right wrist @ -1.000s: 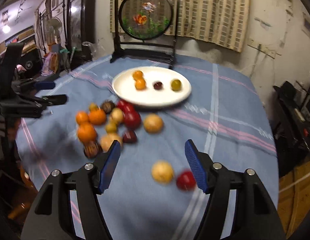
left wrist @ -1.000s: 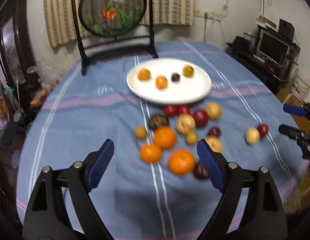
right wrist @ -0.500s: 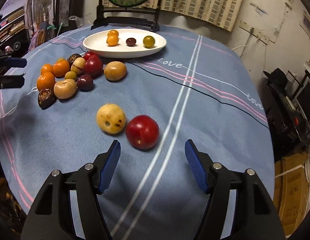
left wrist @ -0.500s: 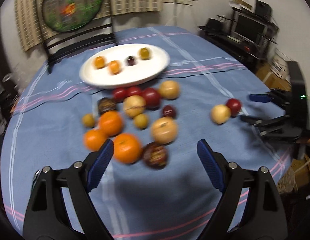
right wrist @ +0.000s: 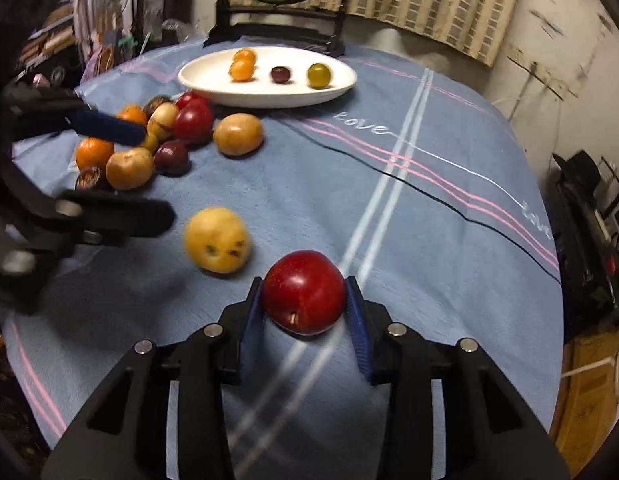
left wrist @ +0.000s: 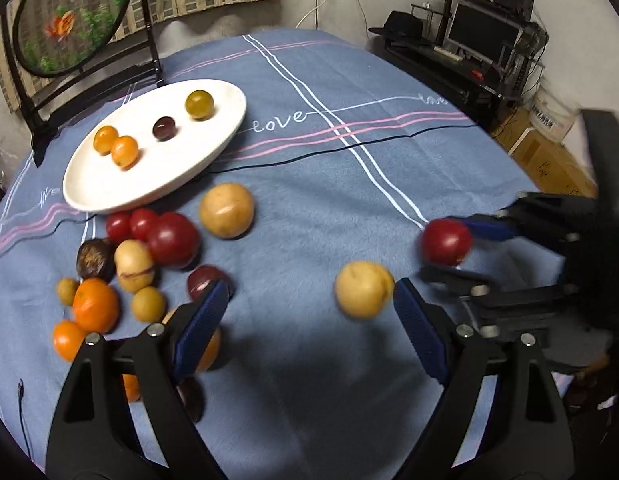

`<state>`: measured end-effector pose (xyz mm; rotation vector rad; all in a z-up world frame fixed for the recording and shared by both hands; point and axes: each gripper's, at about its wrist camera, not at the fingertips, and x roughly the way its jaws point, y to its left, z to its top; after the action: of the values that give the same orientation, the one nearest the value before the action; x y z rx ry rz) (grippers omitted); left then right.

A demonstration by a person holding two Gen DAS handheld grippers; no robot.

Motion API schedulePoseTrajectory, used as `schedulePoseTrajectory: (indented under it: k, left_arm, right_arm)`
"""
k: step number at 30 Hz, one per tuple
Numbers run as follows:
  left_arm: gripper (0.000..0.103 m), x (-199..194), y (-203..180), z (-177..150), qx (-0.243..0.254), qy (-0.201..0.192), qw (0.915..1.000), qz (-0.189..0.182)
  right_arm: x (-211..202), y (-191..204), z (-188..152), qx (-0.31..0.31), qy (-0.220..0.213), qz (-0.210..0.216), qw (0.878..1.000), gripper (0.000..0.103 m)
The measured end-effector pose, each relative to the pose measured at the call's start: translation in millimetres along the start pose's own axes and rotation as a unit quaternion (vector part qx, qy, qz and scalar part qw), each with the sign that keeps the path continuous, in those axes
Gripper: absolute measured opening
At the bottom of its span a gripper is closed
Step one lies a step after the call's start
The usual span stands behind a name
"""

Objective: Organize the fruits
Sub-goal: 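Grasp a red apple with the right gripper while the left grasps a pale yellow fruit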

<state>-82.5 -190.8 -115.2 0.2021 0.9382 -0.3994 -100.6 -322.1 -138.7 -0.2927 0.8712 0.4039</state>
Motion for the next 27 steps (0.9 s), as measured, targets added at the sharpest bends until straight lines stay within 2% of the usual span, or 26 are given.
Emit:
schedulePoseTrajectory:
  k: [4,12,15,17,18,19,20,22,25,27]
  left_arm:
    - [0.088,18,-12,1,0.014,0.011,0.9997,0.017]
    - [0.089,27,-26,-5,0.032,0.023,0.9992,0.003]
    - [0.078,29,-30,-5,0.032,0.019,0.9993,-0.005]
    - [0.059,30,-34,-8,0.040,0.031,0.9985,-0.024]
    - [0.053,29,-37,-10,0.045,0.038,0.9976,-0.036]
    - [0.042,29,-40,-13,0.051,0.045,0.9966,-0.047]
    - [0.037,29,-43,-15,0.054,0.047,0.9960,-0.054]
    - [0.037,26,-46,-19,0.063,0.044,0.9960,-0.046]
    - [0.037,24,-39,-21,0.053,0.047,0.9959,-0.056]
    - [0.037,22,-34,-22,0.053,0.040,0.9972,-0.036]
  right_arm:
    - [-12,-17,-9,0.027,-0.002,0.003,1.000,0.040]
    - [-16,-14,-15,0.028,-0.001,0.007,1.000,0.040]
    - [-17,-14,-15,0.029,-0.002,0.004,1.000,0.040]
    - [-18,-15,-15,0.034,-0.001,0.002,0.999,0.040]
    - [-19,-15,-16,0.034,0.000,0.000,0.999,0.040]
    - [-20,-16,-16,0.036,0.001,0.001,0.999,0.040]
    - [-20,-16,-17,0.038,0.002,0.003,0.999,0.040]
    - [-21,-15,-18,0.037,0.004,0.000,0.999,0.040]
    - [-22,-14,-18,0.037,0.004,-0.001,0.999,0.040]
    - [-23,-12,-17,0.041,0.001,0.001,0.999,0.040]
